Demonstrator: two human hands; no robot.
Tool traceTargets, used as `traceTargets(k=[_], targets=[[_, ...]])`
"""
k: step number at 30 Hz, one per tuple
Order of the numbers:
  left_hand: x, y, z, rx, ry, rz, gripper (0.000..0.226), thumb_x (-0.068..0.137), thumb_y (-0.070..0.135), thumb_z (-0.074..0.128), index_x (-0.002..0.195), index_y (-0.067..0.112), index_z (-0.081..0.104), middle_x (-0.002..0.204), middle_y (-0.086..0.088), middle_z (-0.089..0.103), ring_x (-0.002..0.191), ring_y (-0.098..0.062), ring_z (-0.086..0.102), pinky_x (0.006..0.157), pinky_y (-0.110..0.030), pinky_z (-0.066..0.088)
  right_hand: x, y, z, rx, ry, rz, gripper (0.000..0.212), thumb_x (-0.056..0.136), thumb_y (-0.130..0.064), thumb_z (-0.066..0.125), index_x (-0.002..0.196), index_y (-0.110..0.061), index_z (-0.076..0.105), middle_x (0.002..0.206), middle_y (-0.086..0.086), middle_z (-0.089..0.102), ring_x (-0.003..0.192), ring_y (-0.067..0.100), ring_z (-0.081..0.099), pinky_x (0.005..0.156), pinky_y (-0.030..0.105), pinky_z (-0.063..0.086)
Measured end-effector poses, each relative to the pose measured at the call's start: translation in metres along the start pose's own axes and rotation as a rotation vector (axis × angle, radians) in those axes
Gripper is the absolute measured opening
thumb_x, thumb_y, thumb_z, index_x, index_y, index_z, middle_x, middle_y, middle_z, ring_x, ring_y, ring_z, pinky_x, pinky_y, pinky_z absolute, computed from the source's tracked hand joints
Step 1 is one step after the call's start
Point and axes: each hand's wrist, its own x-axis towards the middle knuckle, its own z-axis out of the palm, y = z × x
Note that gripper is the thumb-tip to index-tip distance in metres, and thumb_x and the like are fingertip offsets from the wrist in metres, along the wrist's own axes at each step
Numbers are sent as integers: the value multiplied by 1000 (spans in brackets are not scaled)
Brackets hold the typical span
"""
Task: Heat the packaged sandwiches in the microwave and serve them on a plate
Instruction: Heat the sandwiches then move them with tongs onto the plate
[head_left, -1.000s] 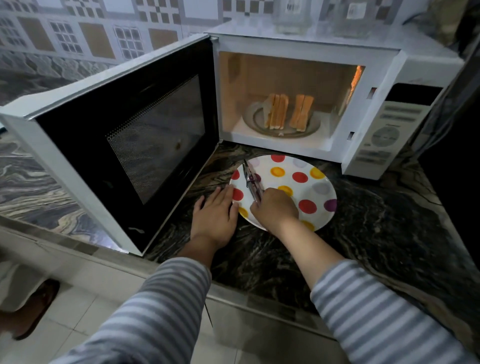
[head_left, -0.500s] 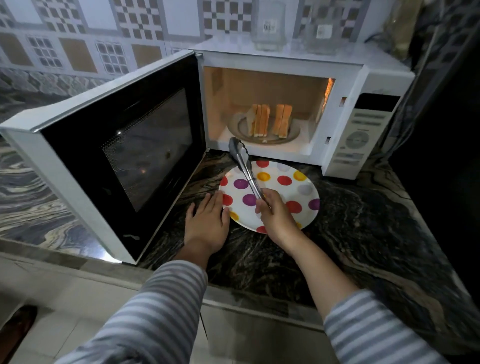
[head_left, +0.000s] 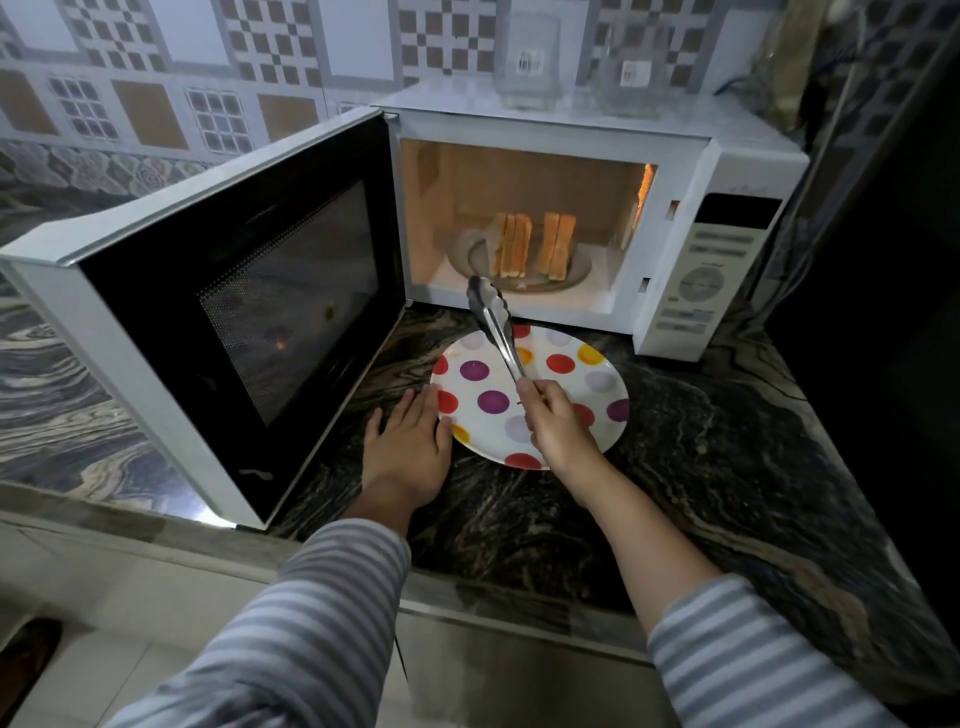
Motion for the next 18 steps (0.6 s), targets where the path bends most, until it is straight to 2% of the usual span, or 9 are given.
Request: traceTargets(k=[4, 8, 11, 14, 16, 18], targets=[[1, 0, 0, -9, -3, -4, 55, 102, 42, 13, 154, 25, 8, 161, 11, 12, 148, -6, 3, 120, -39, 0, 2, -1, 0, -54, 88, -73, 26, 99, -43, 42, 103, -19, 53, 74, -7, 49, 66, 11, 45, 63, 27, 38], [1, -1, 2, -13, 2, 0, 55, 102, 43, 13, 154, 26, 7, 161, 11, 11, 148, -6, 2, 119, -38, -1, 9, -10, -5, -47, 95, -66, 26, 99, -43, 41, 99, -20, 53, 84, -5, 57, 81, 20, 59, 71, 29, 45], [2, -2, 3, -18, 1, -5, 56, 102, 44, 13, 154, 27, 7, 161, 12, 11, 148, -6, 2, 119, -38, -1, 24, -18, -8, -97, 131, -72, 31, 97, -47, 44, 99, -19, 56, 88, 1, 65, 87, 25, 65, 78, 40, 51], [3, -3, 3, -22, 11, 5, 56, 102, 45, 14, 154, 27, 8, 161, 12, 12, 148, -5, 3, 119, -39, 0, 43, -28, -13, -158, 253, -146, 30, 94, -46, 50, 87, -18, 59, 81, 6, 67, 76, 28, 66, 70, 42, 55], [3, -3, 3, -35, 28, 5, 56, 102, 45, 15, 154, 28, 9, 160, 12, 13, 147, -5, 4, 119, -38, 0, 56, -39, -18, -237, 327, -173, 34, 93, -47, 50, 80, -17, 57, 76, 6, 66, 72, 28, 65, 63, 37, 52], [3, -3, 3, -45, 39, 1, 55, 102, 45, 16, 154, 28, 9, 160, 12, 15, 147, -5, 6, 118, -38, 0, 68, -50, -20, -262, 352, -176, 35, 94, -46, 48, 81, -16, 57, 77, 5, 65, 73, 25, 64, 62, 32, 50]])
